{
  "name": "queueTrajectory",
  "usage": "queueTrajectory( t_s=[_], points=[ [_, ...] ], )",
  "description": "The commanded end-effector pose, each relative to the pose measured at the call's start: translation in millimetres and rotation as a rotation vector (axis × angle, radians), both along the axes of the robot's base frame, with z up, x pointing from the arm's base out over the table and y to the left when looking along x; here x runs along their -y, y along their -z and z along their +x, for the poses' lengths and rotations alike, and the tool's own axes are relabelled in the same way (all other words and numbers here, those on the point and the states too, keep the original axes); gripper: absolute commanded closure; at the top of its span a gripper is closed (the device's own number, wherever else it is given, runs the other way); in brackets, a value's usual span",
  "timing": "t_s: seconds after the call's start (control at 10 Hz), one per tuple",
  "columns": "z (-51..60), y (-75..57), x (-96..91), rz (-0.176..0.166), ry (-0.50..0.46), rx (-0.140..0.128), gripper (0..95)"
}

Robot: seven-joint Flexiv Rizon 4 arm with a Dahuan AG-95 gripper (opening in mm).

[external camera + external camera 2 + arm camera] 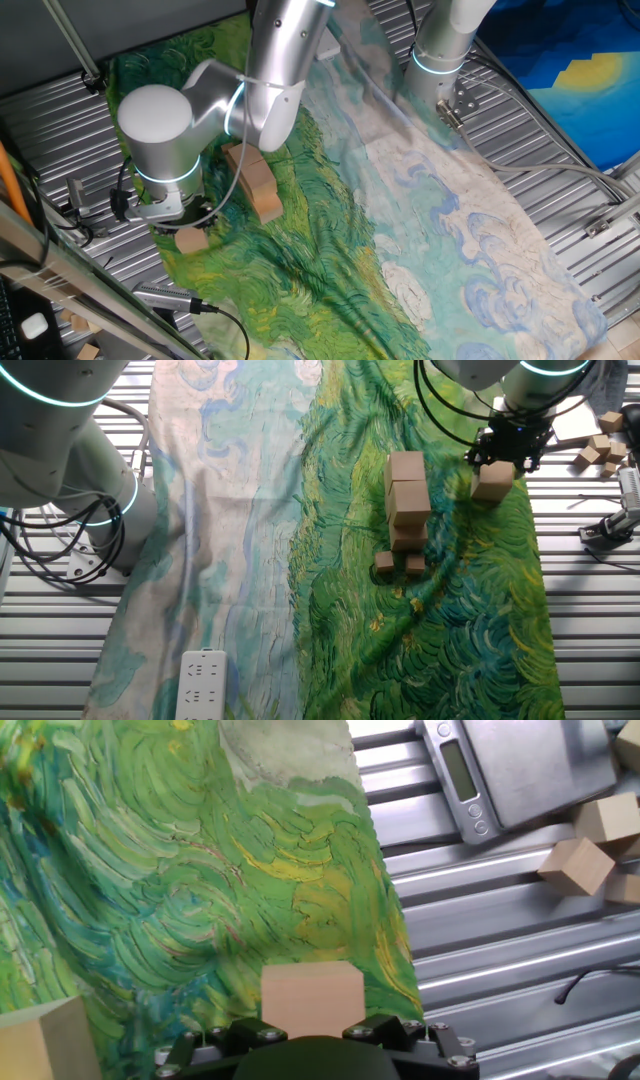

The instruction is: Stack the blocks into a pyramid shape

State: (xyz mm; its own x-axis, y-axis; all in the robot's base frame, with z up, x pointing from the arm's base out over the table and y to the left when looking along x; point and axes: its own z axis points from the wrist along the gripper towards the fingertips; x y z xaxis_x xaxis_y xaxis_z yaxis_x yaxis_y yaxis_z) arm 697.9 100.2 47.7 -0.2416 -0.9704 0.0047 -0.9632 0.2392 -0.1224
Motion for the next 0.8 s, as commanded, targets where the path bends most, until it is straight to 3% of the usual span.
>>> queueTrajectory(
  t_s=[0.1,0.4,0.7,0.8],
  points=[
    [0.0,0.4,0.0,0.004,0.007,0.003,95.0],
    [-0.1,-6.9,-0.9,0.004,0.009,0.000,95.0],
    [1.0,-32.1,2.3,0.002,-0.003,-0.012,95.0],
    [-4.2,-53.9,7.1,0.013,-0.006,-0.019,95.0]
  ],
)
